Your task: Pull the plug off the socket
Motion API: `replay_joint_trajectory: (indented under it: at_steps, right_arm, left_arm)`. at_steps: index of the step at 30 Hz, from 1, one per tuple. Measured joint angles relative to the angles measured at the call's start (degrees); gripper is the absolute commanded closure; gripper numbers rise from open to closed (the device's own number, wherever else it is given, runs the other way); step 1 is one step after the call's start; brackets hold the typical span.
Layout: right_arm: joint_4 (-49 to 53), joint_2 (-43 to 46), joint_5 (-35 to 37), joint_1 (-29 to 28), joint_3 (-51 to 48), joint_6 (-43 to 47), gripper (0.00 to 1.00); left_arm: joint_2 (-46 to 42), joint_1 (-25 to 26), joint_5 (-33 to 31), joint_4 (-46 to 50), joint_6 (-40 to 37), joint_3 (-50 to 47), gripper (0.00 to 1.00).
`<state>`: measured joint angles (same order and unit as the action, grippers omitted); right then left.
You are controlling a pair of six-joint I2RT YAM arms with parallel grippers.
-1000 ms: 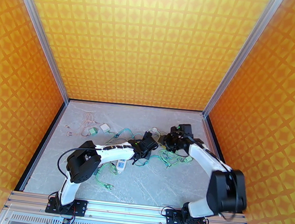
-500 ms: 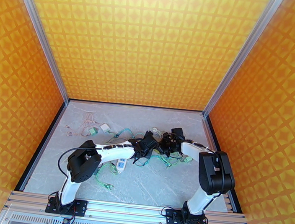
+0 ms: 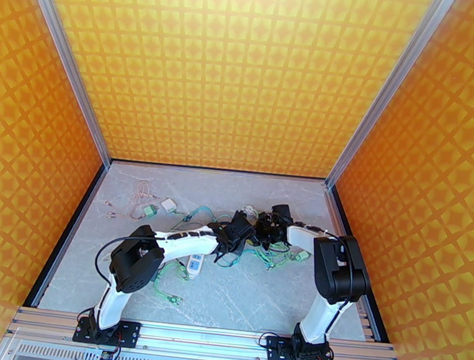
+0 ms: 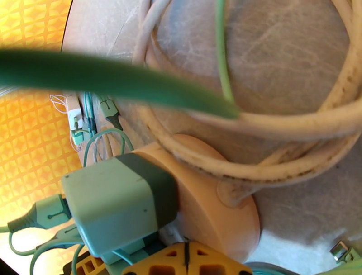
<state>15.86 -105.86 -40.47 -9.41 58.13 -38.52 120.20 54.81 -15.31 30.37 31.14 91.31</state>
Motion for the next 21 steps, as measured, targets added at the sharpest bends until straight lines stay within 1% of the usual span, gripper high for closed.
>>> replay_joint_trajectory:
  at_steps: [7,10,13,17,21]
  right_arm:
    - [0.42,0.00,0.70,0.04,0.11,0.24,1.00]
    - [0.72,0.02,0.98,0.04,0.22,0.33,1.00]
    - [1.22,0.02,1.31,-0.04,0.46,0.66,1.00]
    - [1.46,0.02,1.79,-0.35,0.59,1.09,1.00]
    - [1.95,0.07,2.19,-0.48,0.81,1.42,1.00]
  left_arm:
    - [2.08,1.75,-4.31,3.08,-0.83,3.39,0.74]
    - [2.14,2.05,-5.11,3.23,-0.94,3.54,0.80]
    - [2.14,2.08,-5.22,3.26,-0.52,3.54,0.81]
    - [1.60,0.74,-2.75,2.71,1.62,2.71,0.82]
    - [-1.01,-1.51,2.62,-1.33,3.32,-1.31,0.82]
